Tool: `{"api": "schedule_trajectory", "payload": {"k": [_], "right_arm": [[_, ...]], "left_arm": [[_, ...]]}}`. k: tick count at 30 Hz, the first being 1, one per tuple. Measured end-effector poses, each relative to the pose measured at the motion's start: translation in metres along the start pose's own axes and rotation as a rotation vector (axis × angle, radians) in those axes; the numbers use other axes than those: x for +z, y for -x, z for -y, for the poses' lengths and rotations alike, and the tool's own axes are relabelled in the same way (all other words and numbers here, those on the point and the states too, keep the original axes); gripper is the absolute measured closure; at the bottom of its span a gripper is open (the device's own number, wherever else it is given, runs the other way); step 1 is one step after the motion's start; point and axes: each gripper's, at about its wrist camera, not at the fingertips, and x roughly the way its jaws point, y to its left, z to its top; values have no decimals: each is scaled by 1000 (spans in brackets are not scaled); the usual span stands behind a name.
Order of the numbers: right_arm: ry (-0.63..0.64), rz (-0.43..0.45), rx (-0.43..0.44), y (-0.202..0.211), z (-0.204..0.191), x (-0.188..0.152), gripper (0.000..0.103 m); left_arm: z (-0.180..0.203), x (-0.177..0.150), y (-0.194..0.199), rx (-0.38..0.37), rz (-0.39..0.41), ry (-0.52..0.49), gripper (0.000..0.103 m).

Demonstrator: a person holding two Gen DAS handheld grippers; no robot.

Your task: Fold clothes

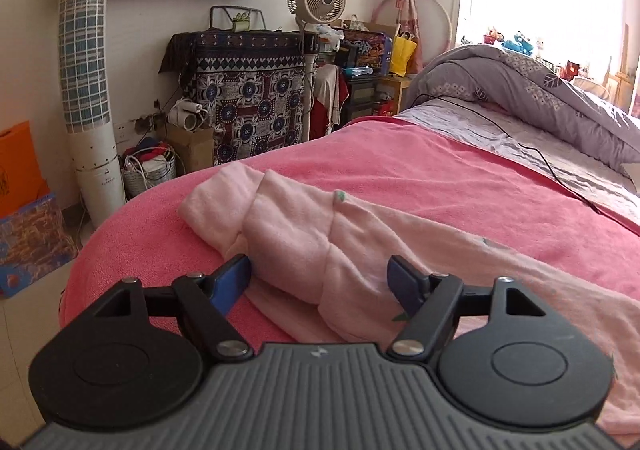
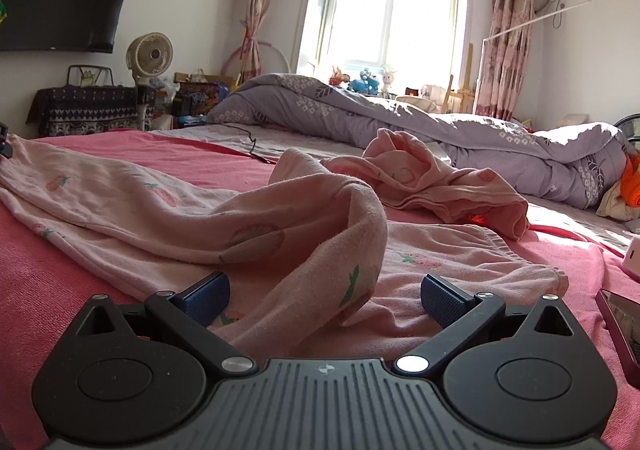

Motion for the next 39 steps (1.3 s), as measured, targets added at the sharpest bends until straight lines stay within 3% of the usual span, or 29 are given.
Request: {"api": "schedule_trajectory", "payload": {"k": [6, 15, 17, 19, 21, 22, 23, 25, 29, 32, 34, 39], "right_arm": [[-3, -1, 1, 0, 0, 0, 0], [-8, -3, 4, -1, 0, 0, 0], [-7, -4, 4, -1, 0, 1, 0], [-8, -4, 5, -1, 0, 0, 0], [-8, -5, 6, -1, 0, 0, 0], [-8, -5, 6, -1, 0, 0, 0], [-8, -5, 6, -1, 0, 1, 0], [-8, -4, 6, -1, 1, 1, 0], [-10, -3, 7, -2, 1, 1, 0], [-10, -4, 7, -2, 1, 1, 0], [-10, -4, 6, -2, 1, 1, 0], [-8, -6, 4, -2, 1, 0, 0]], "left_arm": [[24, 0, -4, 22, -6, -118, 27], [26, -1, -5, 15, -18, -133, 26], [23, 0, 3, -8, 34, -96, 28], [17, 0, 23, -74, 164, -48, 27], [14, 3, 37, -117, 245, -56, 22], [14, 5, 42, -128, 267, -75, 14], [13, 6, 44, -125, 265, -89, 11], [10, 7, 35, -61, 174, -90, 12], [-13, -5, 19, -15, 71, 9, 13], [-30, -9, 3, -49, -34, 116, 13], [-35, -11, 5, -81, -16, 143, 13], [-22, -13, 17, -289, 39, 98, 14]]}}
